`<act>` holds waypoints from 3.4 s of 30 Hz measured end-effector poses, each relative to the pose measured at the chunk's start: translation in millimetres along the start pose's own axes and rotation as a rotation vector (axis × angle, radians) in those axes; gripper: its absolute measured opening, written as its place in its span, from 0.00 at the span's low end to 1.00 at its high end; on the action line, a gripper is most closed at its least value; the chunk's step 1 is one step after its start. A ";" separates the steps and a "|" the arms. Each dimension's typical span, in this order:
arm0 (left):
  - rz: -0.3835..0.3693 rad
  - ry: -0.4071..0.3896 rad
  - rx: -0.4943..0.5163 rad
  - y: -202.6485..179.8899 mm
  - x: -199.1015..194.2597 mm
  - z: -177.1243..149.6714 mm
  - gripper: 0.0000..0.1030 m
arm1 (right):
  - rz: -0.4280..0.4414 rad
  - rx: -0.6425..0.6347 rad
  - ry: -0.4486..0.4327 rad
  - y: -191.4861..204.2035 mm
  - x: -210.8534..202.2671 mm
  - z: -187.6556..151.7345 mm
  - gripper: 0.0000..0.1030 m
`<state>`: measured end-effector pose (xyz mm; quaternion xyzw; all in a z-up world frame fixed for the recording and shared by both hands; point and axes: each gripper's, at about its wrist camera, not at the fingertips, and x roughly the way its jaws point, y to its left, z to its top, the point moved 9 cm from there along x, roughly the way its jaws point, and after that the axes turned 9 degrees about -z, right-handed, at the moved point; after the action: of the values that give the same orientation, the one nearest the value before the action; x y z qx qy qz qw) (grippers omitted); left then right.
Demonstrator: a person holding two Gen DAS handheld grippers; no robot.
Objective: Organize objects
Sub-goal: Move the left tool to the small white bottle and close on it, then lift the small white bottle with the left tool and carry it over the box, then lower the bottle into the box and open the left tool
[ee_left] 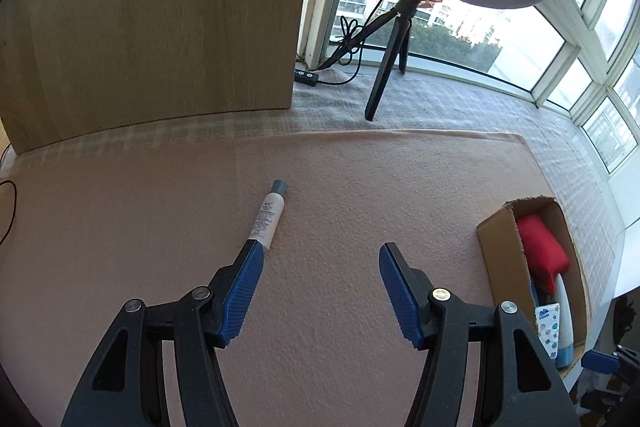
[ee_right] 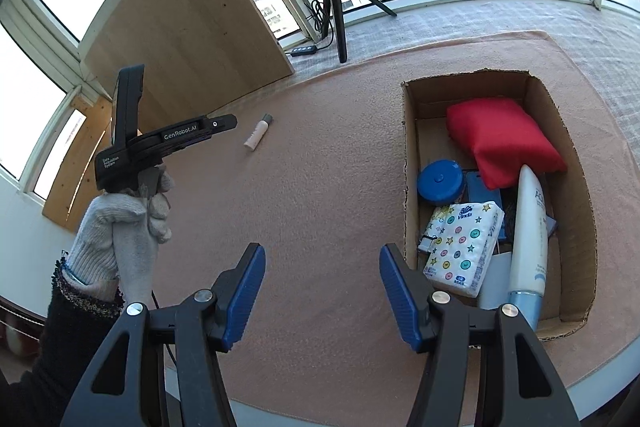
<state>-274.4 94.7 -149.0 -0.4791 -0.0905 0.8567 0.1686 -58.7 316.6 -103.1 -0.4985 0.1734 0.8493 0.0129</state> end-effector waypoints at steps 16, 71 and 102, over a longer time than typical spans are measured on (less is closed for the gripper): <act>0.082 0.139 -0.053 50.3 94.1 8.7 0.57 | -0.032 0.054 0.035 -24.8 -0.9 -19.3 0.54; -0.270 0.116 0.310 -268.8 75.0 -79.7 0.21 | -0.338 0.087 -0.063 -114.3 -18.3 -22.4 0.54; -0.245 0.098 0.330 -265.0 53.8 -80.9 0.49 | -0.328 0.067 -0.045 -100.3 -12.2 -24.9 0.57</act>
<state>-178.0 360.0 -150.0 -0.4714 0.0018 0.8087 0.3517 -12.1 405.0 -132.0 -0.5004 0.1175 0.8404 0.1716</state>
